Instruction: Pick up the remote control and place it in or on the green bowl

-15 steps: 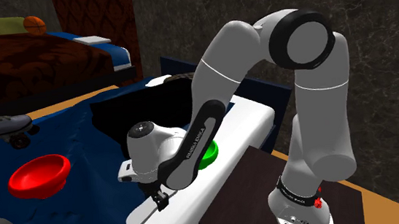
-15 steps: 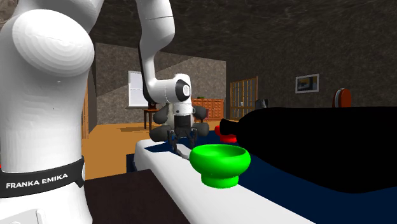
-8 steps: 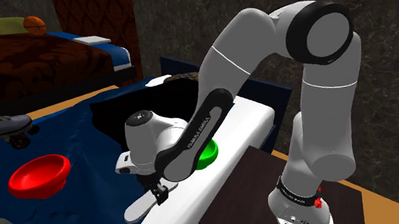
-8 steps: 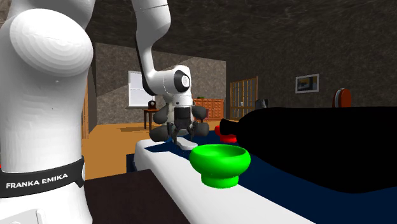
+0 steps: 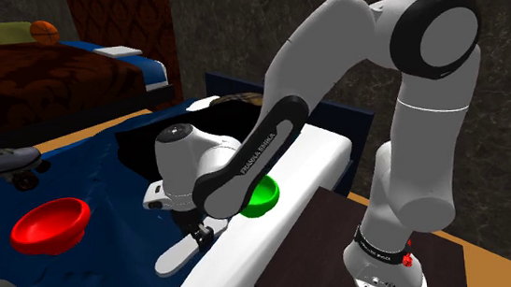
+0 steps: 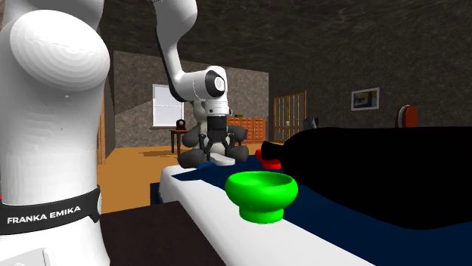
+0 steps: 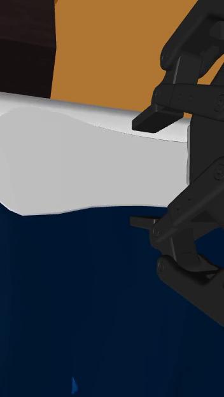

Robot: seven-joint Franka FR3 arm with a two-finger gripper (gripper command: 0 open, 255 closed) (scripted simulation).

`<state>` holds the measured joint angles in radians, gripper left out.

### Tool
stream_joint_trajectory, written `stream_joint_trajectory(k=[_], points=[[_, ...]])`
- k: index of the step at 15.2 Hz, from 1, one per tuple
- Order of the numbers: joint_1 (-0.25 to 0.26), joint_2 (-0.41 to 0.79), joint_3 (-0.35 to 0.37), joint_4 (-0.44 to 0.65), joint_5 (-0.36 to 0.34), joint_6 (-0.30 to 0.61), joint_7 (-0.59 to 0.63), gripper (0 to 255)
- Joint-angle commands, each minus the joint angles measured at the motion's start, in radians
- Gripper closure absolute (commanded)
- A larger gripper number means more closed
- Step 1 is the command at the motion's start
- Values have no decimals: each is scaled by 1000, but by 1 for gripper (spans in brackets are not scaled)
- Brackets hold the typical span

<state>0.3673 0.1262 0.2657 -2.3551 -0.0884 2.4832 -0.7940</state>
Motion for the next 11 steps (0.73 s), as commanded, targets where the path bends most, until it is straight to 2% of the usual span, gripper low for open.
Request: stream_joint_trajectory(k=[1, 11], points=[[-2, -23, 2, 3, 12, -26, -10, 255], [-5, -123, 7, 41, 58, -158, -45, 255]])
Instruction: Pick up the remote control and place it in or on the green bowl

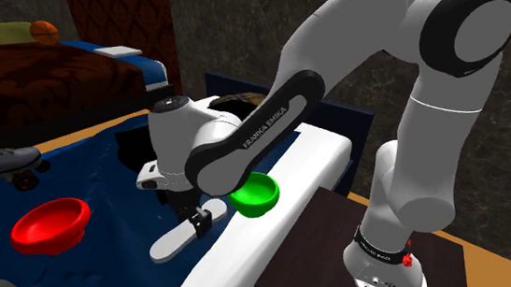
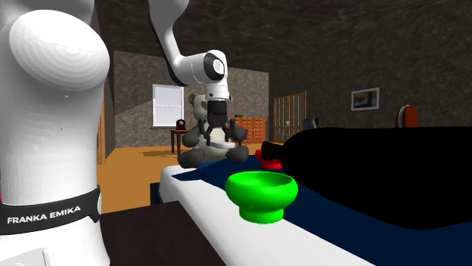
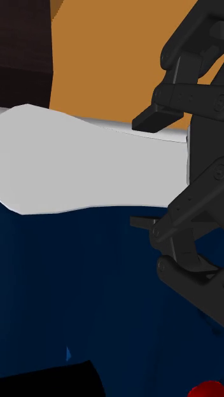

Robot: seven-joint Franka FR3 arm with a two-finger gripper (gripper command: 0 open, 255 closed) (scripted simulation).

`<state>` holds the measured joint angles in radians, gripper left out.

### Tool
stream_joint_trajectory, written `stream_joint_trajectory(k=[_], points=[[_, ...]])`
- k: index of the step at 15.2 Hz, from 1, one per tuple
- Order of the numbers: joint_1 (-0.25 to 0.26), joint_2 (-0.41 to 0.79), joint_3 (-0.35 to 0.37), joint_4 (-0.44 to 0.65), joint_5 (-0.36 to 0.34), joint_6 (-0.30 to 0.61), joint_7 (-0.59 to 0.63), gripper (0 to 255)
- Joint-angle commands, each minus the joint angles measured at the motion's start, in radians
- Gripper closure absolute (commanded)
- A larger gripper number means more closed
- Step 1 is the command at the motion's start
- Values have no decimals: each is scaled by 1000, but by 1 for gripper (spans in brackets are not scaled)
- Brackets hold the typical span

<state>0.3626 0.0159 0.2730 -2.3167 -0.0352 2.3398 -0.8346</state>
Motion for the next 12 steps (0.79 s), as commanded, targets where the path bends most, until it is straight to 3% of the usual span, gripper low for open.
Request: stream_joint_trajectory(k=[1, 12], points=[[-1, -21, 0, 8, 9, -28, -7, 255], [-103, -219, -138, -204, 47, -7, -277, 255]])
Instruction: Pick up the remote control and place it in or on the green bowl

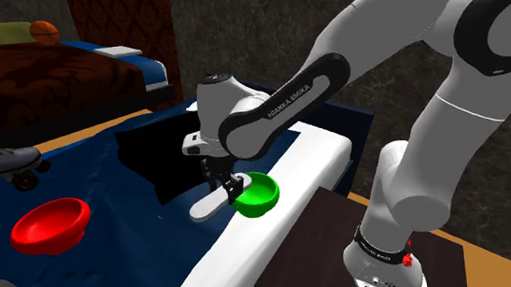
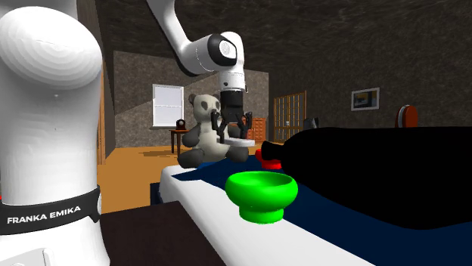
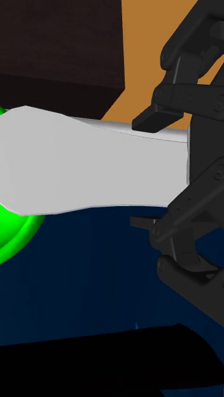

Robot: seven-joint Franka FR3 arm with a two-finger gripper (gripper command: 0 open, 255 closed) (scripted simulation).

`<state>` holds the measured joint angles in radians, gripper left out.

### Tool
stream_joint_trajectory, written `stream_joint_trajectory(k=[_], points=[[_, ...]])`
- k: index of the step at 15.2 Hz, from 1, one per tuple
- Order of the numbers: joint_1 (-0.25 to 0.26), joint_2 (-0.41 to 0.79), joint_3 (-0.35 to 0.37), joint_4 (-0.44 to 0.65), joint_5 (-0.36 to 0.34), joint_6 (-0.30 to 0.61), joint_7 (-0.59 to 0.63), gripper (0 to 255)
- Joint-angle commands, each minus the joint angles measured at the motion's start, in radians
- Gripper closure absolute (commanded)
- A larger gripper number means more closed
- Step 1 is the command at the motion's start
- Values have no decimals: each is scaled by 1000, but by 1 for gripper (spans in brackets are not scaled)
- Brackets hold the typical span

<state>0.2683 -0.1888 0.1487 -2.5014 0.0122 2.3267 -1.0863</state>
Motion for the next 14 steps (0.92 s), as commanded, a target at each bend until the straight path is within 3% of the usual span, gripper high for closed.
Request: stream_joint_trajectory(k=[1, 11, 14], points=[[-20, -29, -30, -35, -2, 6, -51, 255], [-152, -124, -218, -123, -59, 3, -326, 255], [-152, -93, -219, -141, -59, 52, -326, 255]])
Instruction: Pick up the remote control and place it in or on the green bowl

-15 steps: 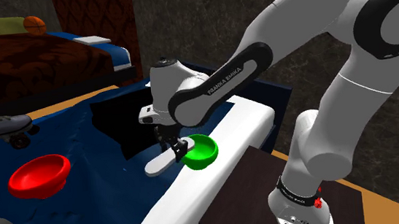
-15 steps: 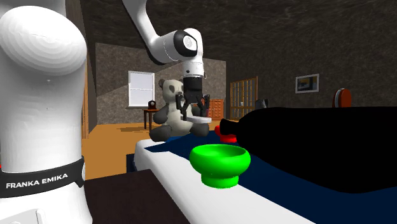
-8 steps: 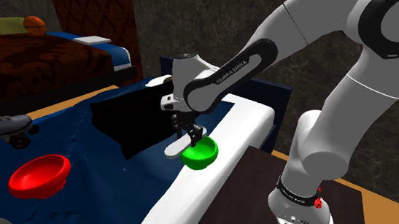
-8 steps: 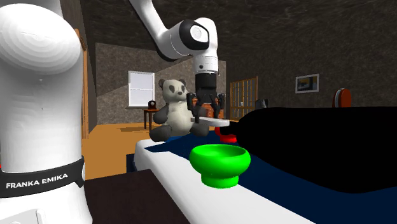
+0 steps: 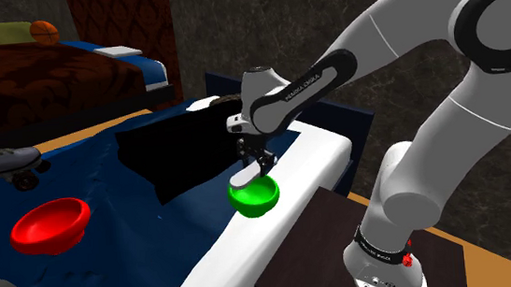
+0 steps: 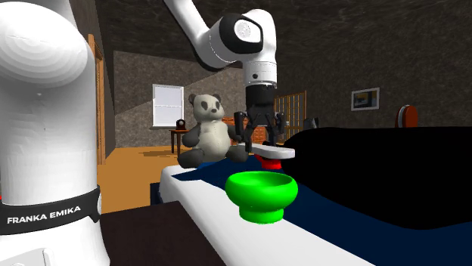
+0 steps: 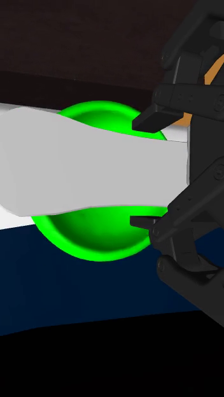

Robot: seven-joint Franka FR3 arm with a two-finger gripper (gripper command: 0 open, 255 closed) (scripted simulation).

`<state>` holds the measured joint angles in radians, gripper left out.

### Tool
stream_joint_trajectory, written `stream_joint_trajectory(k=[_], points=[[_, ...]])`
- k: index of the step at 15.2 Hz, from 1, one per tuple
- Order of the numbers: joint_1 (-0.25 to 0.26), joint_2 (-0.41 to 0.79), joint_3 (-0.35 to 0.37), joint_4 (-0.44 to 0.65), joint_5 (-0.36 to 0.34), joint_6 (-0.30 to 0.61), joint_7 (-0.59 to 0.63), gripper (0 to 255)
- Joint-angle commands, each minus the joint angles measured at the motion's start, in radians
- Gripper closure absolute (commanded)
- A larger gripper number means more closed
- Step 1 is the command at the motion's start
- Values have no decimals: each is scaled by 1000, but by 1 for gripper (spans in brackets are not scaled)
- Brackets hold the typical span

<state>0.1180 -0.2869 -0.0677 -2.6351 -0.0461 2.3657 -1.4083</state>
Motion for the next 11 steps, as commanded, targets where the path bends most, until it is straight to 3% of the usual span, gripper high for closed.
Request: stream_joint_trajectory(k=[1, 11], points=[[-1, 16, -3, -12, -1, 29, -4, 255], [0, 142, -7, -53, 3, 196, -6, 255]])
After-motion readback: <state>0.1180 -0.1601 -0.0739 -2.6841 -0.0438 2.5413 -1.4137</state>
